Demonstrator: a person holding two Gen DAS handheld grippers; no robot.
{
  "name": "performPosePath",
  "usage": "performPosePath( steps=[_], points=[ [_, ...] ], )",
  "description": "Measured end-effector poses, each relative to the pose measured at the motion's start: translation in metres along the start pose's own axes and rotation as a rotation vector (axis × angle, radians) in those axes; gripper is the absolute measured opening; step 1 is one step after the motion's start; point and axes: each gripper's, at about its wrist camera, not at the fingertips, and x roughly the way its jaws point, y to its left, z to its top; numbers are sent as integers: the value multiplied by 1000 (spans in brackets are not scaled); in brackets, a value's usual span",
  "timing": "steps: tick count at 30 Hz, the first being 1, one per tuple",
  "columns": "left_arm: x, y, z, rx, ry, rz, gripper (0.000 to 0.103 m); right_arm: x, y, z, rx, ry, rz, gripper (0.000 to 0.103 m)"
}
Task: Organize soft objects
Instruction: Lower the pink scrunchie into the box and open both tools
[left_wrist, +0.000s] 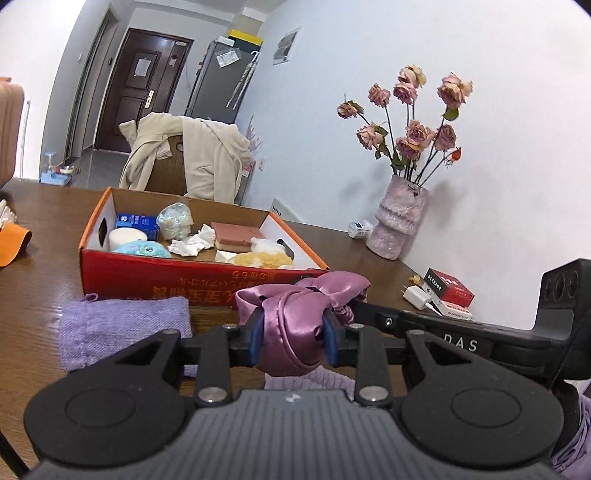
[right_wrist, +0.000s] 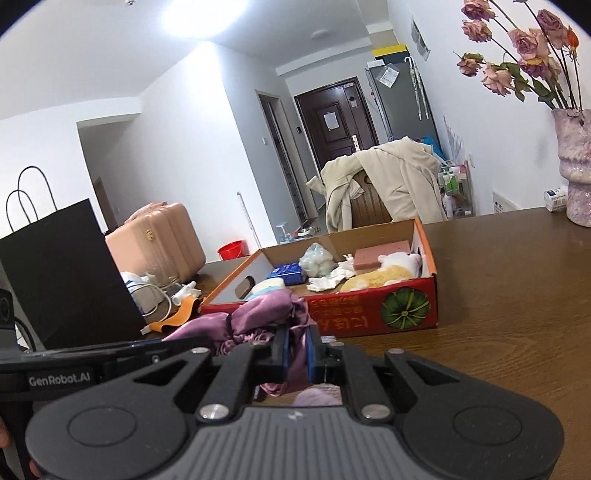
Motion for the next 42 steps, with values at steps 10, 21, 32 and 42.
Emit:
performPosePath(
  steps=[10,21,32,42],
  points=[
    [39,58,44,-87,17,-55,32,42,11,25,-33,34,-8,9],
    [181,135,128,-55,150,98,33,204,-18,114,-85,189,-19,9],
    [221,155,114,-29,235,172,50,293,-54,89,-4,290,-77,19],
    [129,125,140,29,98,198,64,216,-37,122,-49,160,-71,43]
  ],
)
